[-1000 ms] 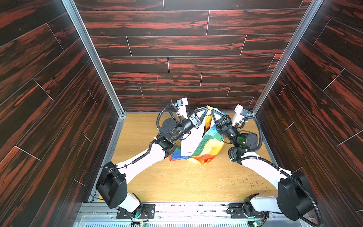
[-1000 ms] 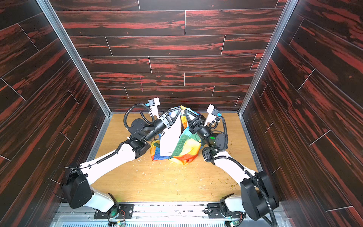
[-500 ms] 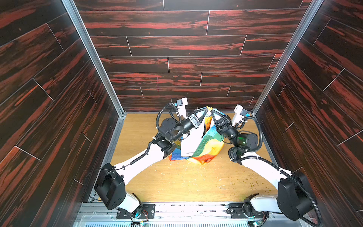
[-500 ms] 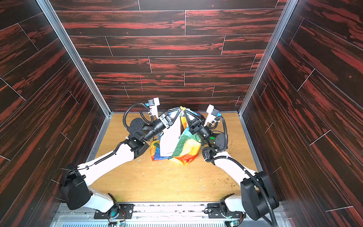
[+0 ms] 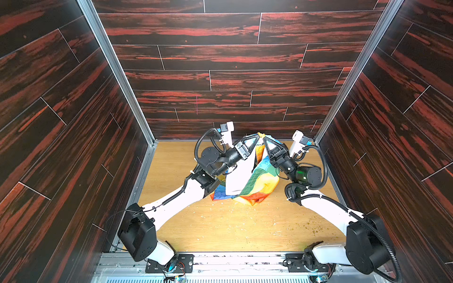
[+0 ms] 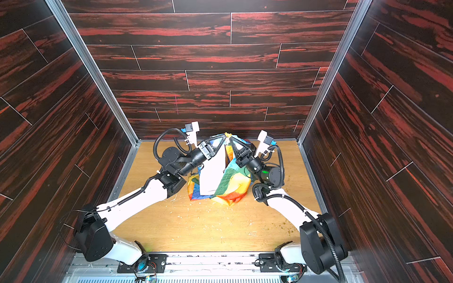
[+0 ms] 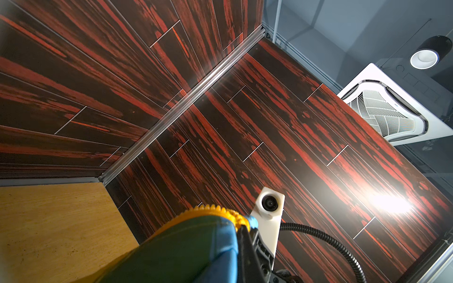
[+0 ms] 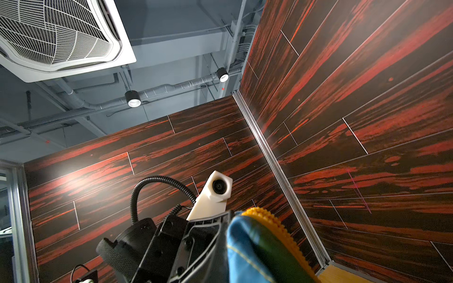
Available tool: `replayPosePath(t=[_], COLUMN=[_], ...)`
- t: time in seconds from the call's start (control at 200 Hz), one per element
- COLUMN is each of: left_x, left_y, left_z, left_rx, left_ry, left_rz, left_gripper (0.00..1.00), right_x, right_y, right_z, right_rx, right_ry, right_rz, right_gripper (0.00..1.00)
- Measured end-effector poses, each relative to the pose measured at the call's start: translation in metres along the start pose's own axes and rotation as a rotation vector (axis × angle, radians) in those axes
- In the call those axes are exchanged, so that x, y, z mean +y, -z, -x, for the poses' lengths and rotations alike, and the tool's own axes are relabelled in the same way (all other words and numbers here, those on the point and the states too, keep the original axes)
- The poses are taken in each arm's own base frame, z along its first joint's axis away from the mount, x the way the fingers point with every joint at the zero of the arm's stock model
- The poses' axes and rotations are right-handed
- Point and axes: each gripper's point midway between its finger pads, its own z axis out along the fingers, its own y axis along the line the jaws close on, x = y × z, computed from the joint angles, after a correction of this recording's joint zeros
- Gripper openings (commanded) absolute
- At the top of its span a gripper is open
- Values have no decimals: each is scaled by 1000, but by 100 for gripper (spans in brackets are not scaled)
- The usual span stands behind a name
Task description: Zip up the jacket
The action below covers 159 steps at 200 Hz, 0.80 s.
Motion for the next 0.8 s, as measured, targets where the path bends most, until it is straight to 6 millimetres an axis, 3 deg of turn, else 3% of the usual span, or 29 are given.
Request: replayPosePath(t=[0.797], left_x=[-12], left_y=[-2], left_z=[0], left_rx=[26], left_ry=[68], left_rz=[-38], left_gripper=[0], right_x=[4], right_y=[0], right_z=[4], right_rx=[-18], right_ry=[4], right_rz=[25], right_gripper=[0])
